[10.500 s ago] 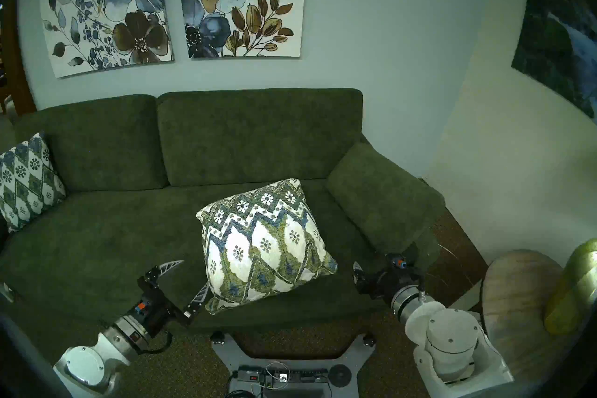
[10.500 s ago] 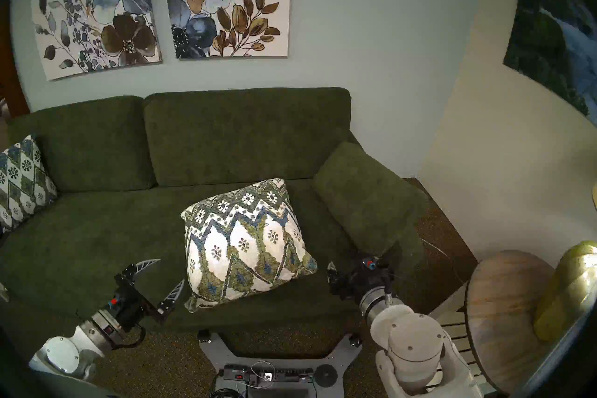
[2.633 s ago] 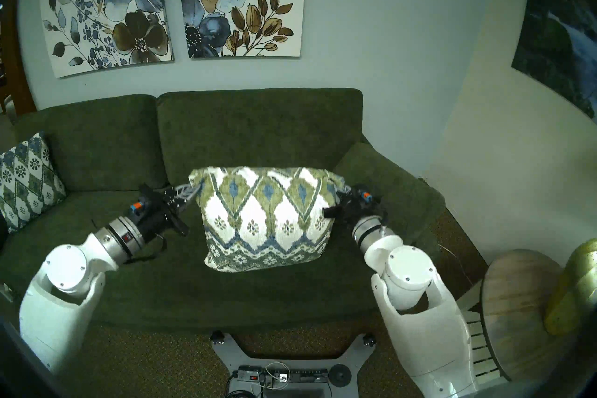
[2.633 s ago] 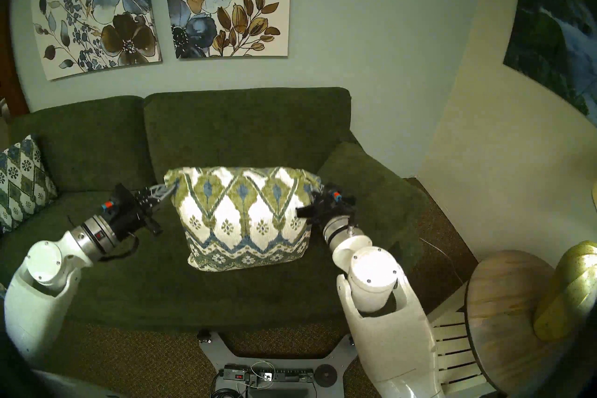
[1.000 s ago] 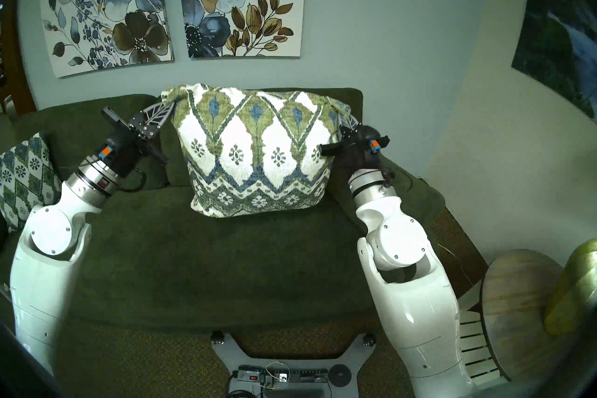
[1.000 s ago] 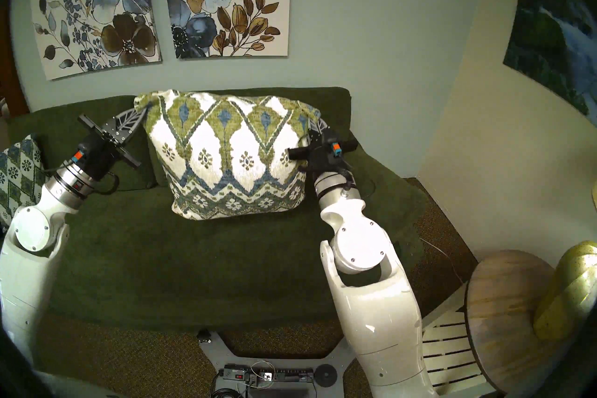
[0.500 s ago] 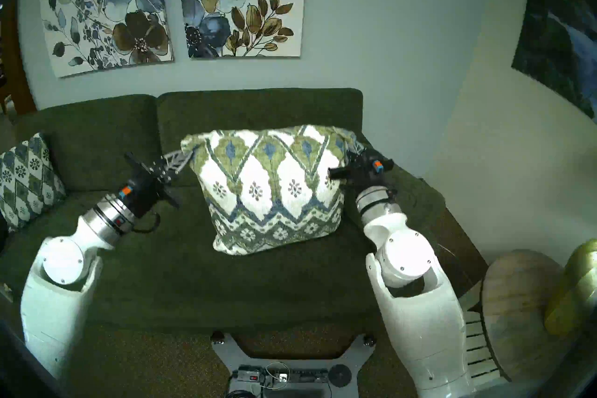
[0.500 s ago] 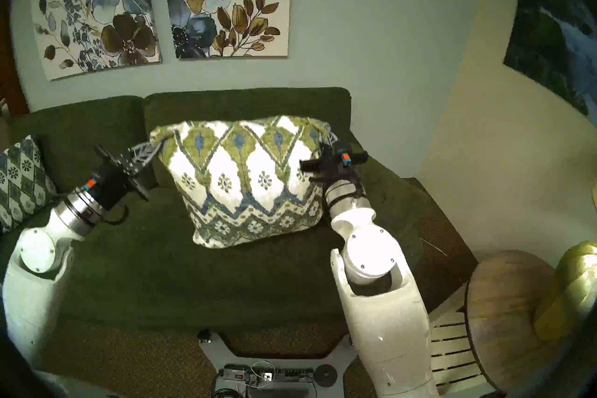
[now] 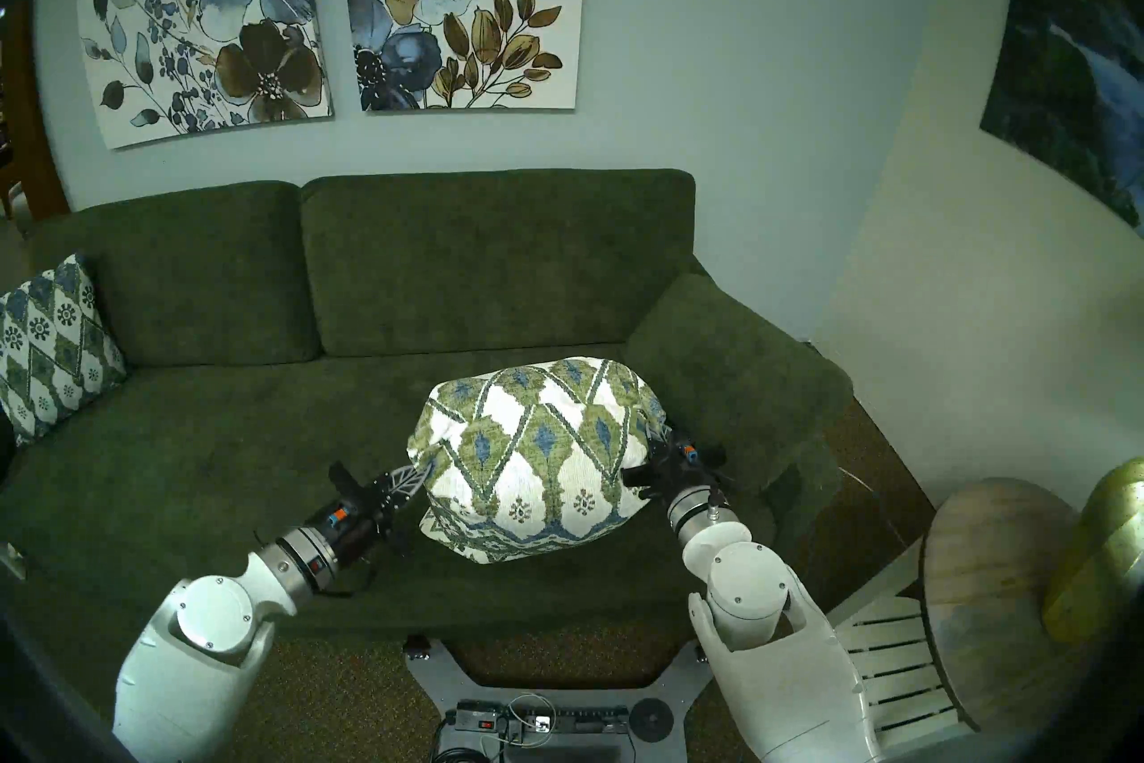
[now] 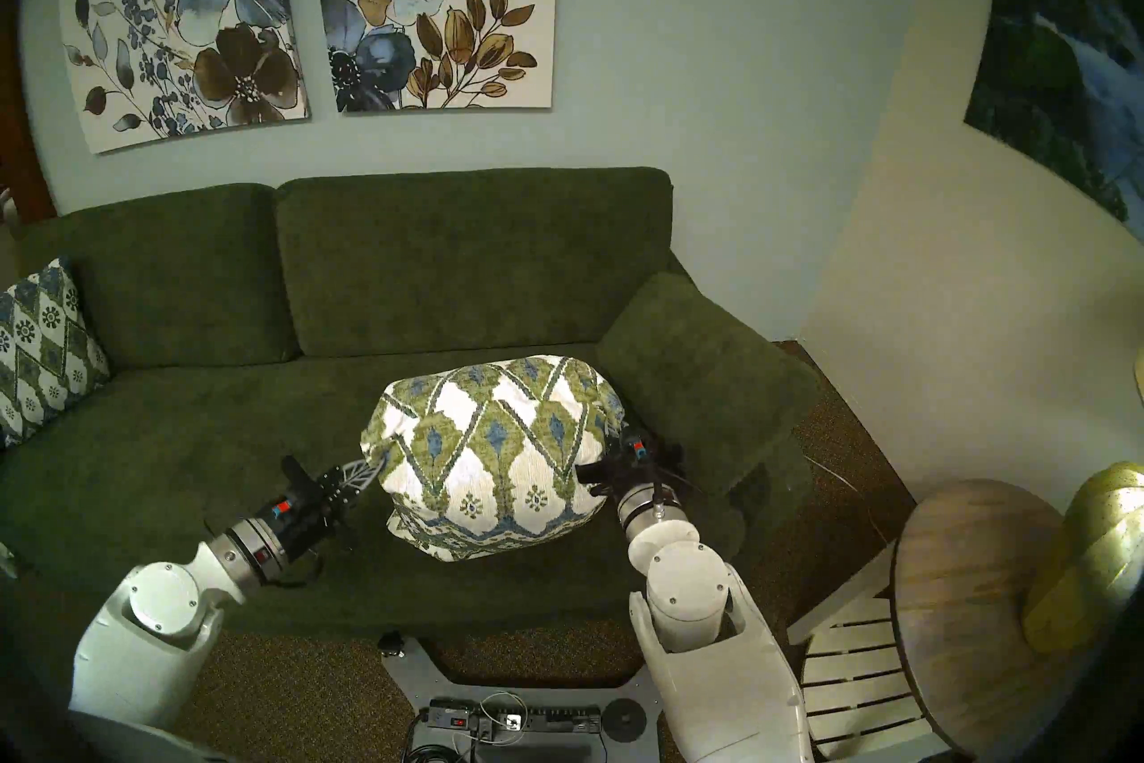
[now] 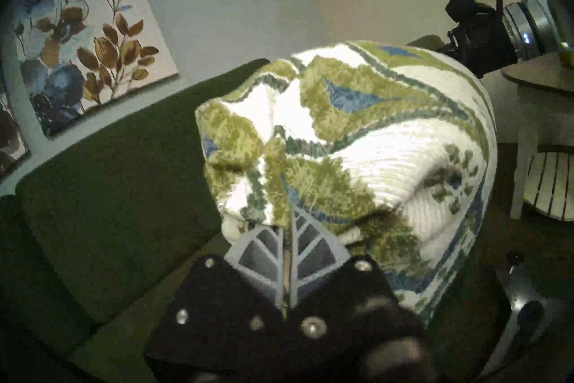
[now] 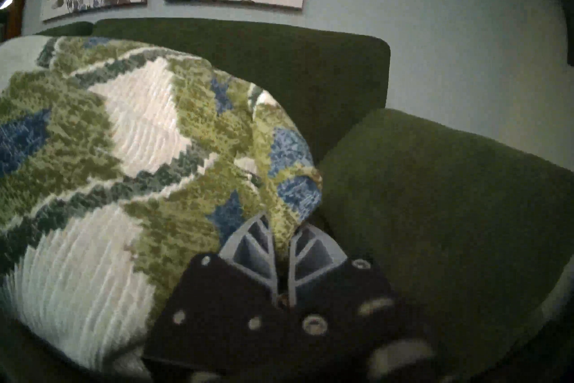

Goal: Fluff a cushion

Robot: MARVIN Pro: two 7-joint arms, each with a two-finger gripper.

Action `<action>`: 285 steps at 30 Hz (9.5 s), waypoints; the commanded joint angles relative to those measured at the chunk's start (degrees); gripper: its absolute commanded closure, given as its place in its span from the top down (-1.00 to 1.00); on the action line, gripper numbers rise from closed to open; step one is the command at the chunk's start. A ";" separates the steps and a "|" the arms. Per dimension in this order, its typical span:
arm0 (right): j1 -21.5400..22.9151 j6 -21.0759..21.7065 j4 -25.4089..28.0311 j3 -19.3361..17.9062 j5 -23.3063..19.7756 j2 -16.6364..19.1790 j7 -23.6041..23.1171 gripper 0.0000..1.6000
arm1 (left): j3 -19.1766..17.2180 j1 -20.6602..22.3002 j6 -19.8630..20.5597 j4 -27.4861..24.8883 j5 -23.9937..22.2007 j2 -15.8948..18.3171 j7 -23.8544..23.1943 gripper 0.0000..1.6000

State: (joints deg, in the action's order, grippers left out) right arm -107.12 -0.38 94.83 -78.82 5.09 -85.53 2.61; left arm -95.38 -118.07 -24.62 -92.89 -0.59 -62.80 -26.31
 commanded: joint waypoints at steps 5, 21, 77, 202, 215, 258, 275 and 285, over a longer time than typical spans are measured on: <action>5.74 -3.88 6.44 -0.28 1.07 -1.10 1.29 -1.00 | -3.86 8.50 -2.21 0.21 1.26 2.45 2.74 -1.00; 14.36 -8.11 16.64 -0.41 1.19 -5.37 1.14 -1.00 | -13.74 17.89 -3.93 -12.71 0.63 8.24 4.88 -1.00; 8.13 6.36 7.73 1.10 8.94 0.19 -6.10 -1.00 | -6.98 13.77 -10.64 7.12 12.74 -1.57 4.00 -1.00; 47.58 7.36 -32.62 -6.73 12.62 -11.47 -6.26 -1.00 | 7.13 55.99 6.16 30.68 30.83 0.37 6.29 -1.00; 53.68 6.85 -34.75 -7.42 12.35 -12.15 -5.85 -1.00 | 6.90 60.67 6.88 30.79 32.32 0.33 6.46 -1.00; 47.95 0.04 -57.04 -10.19 12.76 -7.94 -5.35 -1.00 | 13.67 50.41 3.53 53.26 38.61 -5.69 12.48 -1.00; 38.33 -7.57 -59.38 -11.25 13.67 -5.25 -4.64 -1.00 | 13.71 40.55 -6.66 56.47 38.13 -3.37 19.32 -1.00; 34.01 -13.27 -56.65 -11.16 14.00 -5.61 -3.89 -1.00 | 11.55 36.77 -11.91 53.39 37.14 -0.94 23.33 -1.00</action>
State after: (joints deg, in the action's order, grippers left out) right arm -69.04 -11.09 36.52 -90.62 18.87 -90.77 -1.12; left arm -82.05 -79.00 -33.08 -36.49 37.64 -66.04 -5.98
